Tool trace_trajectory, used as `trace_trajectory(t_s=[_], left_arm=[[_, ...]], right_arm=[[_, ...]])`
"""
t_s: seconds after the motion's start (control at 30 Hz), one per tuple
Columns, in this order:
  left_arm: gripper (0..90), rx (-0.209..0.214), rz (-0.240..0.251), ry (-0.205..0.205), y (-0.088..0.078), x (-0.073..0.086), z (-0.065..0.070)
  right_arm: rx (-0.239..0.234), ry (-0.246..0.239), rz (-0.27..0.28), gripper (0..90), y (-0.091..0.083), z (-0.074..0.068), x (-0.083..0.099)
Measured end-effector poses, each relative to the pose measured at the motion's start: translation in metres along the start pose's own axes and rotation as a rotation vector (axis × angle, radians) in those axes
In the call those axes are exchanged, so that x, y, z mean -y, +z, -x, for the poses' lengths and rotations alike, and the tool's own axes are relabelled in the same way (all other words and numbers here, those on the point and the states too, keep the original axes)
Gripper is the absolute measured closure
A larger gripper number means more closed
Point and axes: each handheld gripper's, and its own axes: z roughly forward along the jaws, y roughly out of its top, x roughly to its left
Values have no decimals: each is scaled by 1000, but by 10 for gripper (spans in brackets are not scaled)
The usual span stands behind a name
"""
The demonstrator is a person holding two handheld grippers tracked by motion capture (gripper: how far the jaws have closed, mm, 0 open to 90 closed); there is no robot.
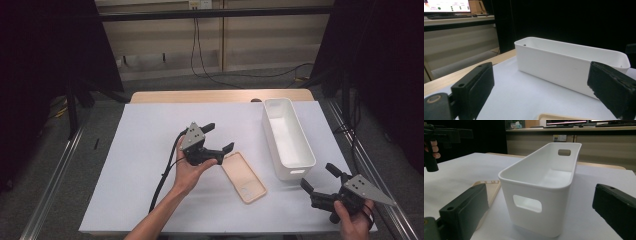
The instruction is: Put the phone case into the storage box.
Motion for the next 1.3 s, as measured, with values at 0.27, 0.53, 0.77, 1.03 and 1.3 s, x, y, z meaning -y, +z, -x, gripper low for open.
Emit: trace_trajectory(t_s=[0.27,0.53,0.77,1.03,1.3], left_arm=[[248,39,3,9,10,-3,4],[438,71,-8,-12,17,-3,6],[583,105,-42,-18,22,0,7],[776,125,-55,-29,28,-3,6],[900,166,-100,-29,36,-4,7]], right_arm=[[-2,1,-2,0,0,0,0],[0,-2,-2,0,0,0,0],[0,-3,-3,0,0,0,0],[1,-3,-5,0,0,-1,0],[3,-4,-4,0,0,0,0]])
